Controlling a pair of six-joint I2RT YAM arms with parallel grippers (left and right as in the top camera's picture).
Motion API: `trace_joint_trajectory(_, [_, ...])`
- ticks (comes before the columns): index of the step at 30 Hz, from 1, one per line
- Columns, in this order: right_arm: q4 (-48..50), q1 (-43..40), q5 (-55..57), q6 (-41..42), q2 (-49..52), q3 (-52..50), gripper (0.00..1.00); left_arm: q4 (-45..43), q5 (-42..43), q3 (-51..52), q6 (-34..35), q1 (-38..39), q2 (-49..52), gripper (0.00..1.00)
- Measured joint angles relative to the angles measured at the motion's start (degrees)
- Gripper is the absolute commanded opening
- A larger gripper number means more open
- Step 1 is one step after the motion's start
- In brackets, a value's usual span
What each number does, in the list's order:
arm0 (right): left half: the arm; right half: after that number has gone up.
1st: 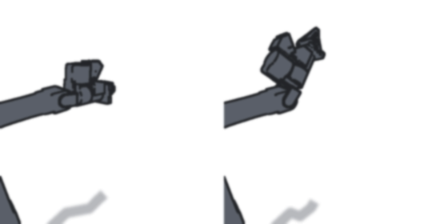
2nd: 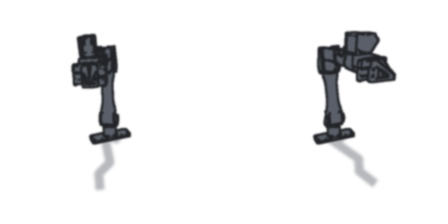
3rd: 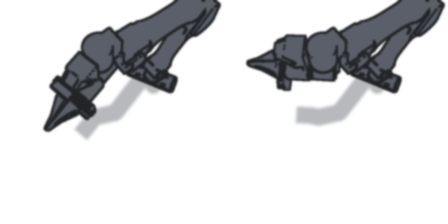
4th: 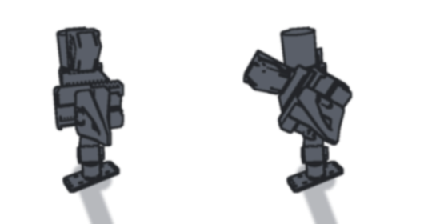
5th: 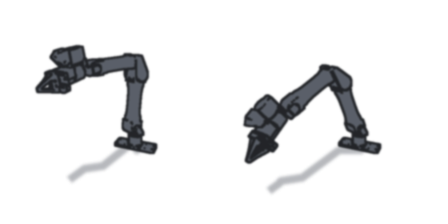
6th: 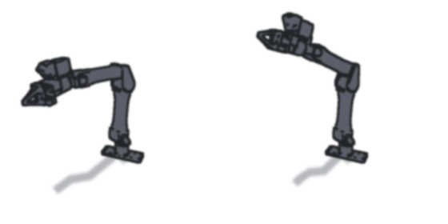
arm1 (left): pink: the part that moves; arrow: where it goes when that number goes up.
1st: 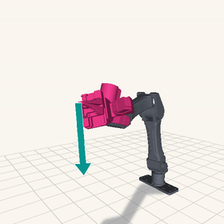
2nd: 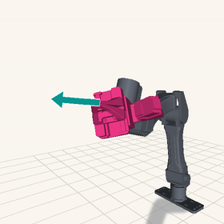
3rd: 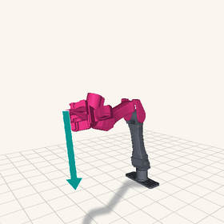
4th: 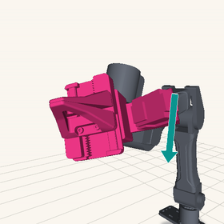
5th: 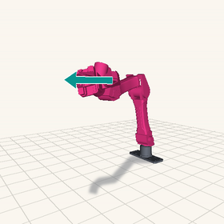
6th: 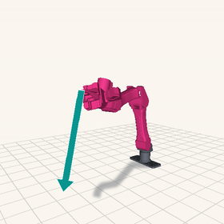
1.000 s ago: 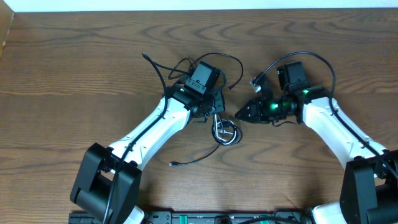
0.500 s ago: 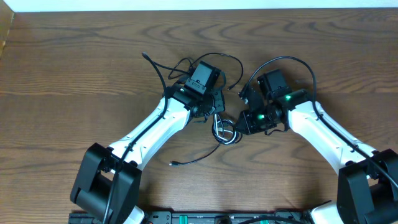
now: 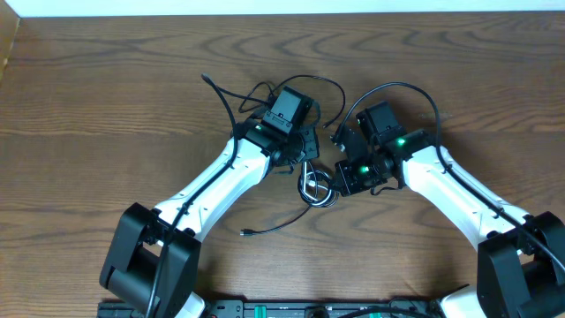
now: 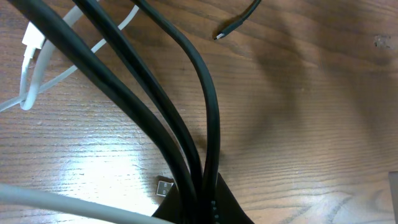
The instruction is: Untangle cables
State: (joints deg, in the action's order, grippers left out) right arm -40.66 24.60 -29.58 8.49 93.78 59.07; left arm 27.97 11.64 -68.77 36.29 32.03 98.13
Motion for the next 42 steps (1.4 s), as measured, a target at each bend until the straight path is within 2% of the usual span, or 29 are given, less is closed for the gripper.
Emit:
trace_joint_trajectory(5, [-0.3, -0.1, 1.0, 1.2, 0.0, 0.0, 0.01, 0.0, 0.0, 0.0, -0.2, 0.0, 0.0, 0.07])
trace_joint_trajectory(8, [-5.2, -3.3, 11.1, 11.9, 0.0, 0.0, 0.01, 0.5, 0.1, 0.0, -0.3, 0.1, 0.0, 0.07])
trace_joint_trajectory(13, [-6.3, -13.4, 16.5, 19.0, 0.0, 0.0, 0.04, 1.4, 0.1, 0.0, -0.4, 0.2, 0.0, 0.07])
trace_joint_trajectory(14, [-6.3, -15.1, 16.1, 19.2, 0.0, 0.0, 0.09, 1.4, 0.3, 0.0, -0.4, 0.3, 0.0, 0.07])
trace_joint_trajectory(16, [-6.2, -16.7, 14.8, 18.7, 0.0, 0.0, 0.33, 1.4, 0.2, 0.0, -0.4, 0.3, 0.0, 0.07])
trace_joint_trajectory(17, [-5.8, -17.1, 13.5, 17.8, 0.0, 0.0, 0.51, 1.4, 0.2, 0.0, -0.4, 0.3, 0.0, 0.07])
trace_joint_trajectory(19, [-4.2, -17.6, 9.4, 14.5, 0.0, 0.0, 0.63, 1.5, 0.0, 0.0, -0.6, 0.3, 0.0, 0.07])
trace_joint_trajectory(21, [-2.7, -17.2, 3.0, 9.4, 0.0, 0.0, 0.66, 1.5, 0.0, 0.0, -0.6, 0.3, 0.0, 0.07])
trace_joint_trajectory(23, [-1.7, -16.4, -1.7, 5.5, 0.0, 0.0, 0.64, 1.5, 0.0, 0.0, -0.6, 0.3, 0.0, 0.07])
trace_joint_trajectory(26, [-1.0, -15.2, -4.1, 2.9, 0.0, 0.0, 0.52, 1.5, 0.0, 0.0, -0.6, 0.3, 0.0, 0.07])
trace_joint_trajectory(31, [-0.6, -9.9, -5.1, -1.5, 0.0, 0.0, 0.46, 0.4, 0.4, 0.0, -0.7, 0.3, 0.0, 0.07])
trace_joint_trajectory(37, [-0.2, -4.5, -3.1, -2.7, 0.0, 0.0, 0.38, -4.6, 5.2, 0.0, -2.1, 0.3, 0.0, 0.08])
trace_joint_trajectory(40, [-0.2, -3.6, -2.6, -3.2, 0.0, 0.0, 0.25, -4.7, 6.5, 0.0, -2.3, 0.3, 0.0, 0.07])
trace_joint_trajectory(42, [-0.2, -3.6, -2.4, -3.1, 0.0, 0.0, 0.22, -4.9, 7.1, 0.0, -2.3, 0.3, 0.0, 0.07])
